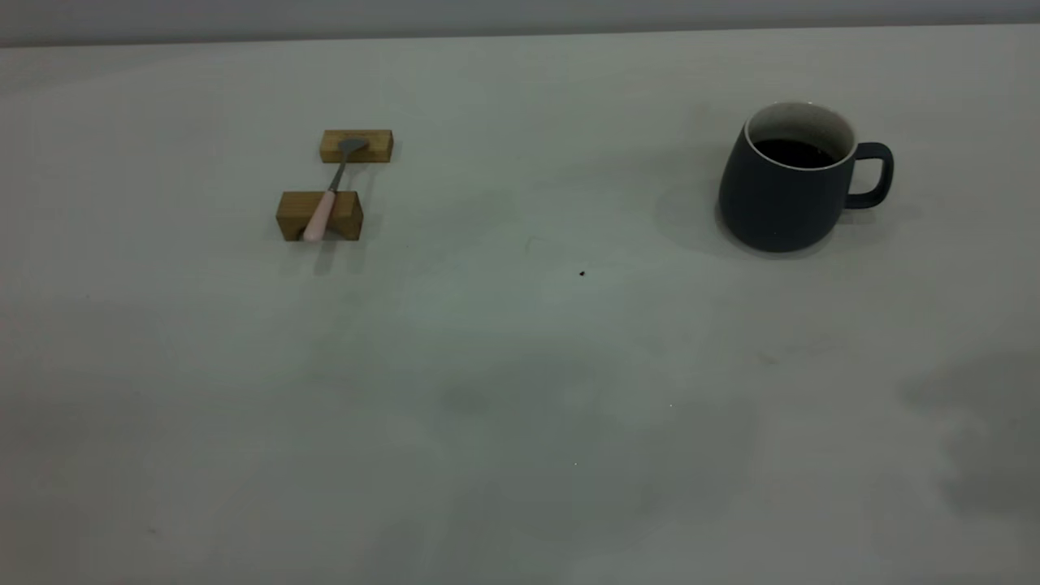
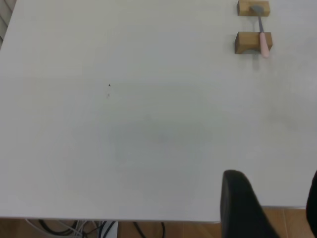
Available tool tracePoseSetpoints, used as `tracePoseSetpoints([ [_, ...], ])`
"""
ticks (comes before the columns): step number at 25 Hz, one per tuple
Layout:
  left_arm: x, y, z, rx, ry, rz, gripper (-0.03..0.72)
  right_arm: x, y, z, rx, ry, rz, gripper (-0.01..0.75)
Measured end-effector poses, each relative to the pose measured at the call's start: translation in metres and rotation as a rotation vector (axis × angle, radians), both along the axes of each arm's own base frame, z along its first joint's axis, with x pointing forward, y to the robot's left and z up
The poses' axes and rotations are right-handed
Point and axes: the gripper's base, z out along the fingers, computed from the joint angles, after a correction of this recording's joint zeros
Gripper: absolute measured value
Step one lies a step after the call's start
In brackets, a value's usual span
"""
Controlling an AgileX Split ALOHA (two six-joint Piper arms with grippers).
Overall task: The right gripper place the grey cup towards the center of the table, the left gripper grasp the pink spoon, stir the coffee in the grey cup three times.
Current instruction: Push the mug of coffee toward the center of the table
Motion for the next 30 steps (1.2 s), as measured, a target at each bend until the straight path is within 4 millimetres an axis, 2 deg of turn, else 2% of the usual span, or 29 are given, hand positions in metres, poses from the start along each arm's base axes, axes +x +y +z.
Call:
tracePoseSetpoints([
  [4, 0.0, 0.0, 0.0, 0.0, 0.0, 0.0, 0.402, 0.056, 0.015, -0.034, -0.043, 0.064, 0.189, 0.726],
  [8, 0.0, 0.0, 0.0, 0.0, 0.0, 0.0, 0.402, 0.104, 0.023, -0.078, -0.086, 0.164, 0.335, 0.725],
  [14, 0.0, 0.0, 0.0, 0.0, 0.0, 0.0, 0.402, 0.154, 0.033, -0.137, -0.153, 0.234, 0.555, 0.718],
  [19, 0.0, 0.0, 0.0, 0.0, 0.0, 0.0, 0.402, 0.173, 0.034, -0.169, -0.234, 0.201, 0.714, 0.709],
  [25, 0.0, 0.0, 0.0, 0.0, 0.0, 0.0, 0.402, 0.187, 0.034, -0.176, -0.327, 0.083, 0.765, 0.701],
  [30, 0.0, 0.0, 0.0, 0.0, 0.0, 0.0, 0.402, 0.201, 0.031, -0.188, -0.334, 0.09, 0.766, 0.7],
])
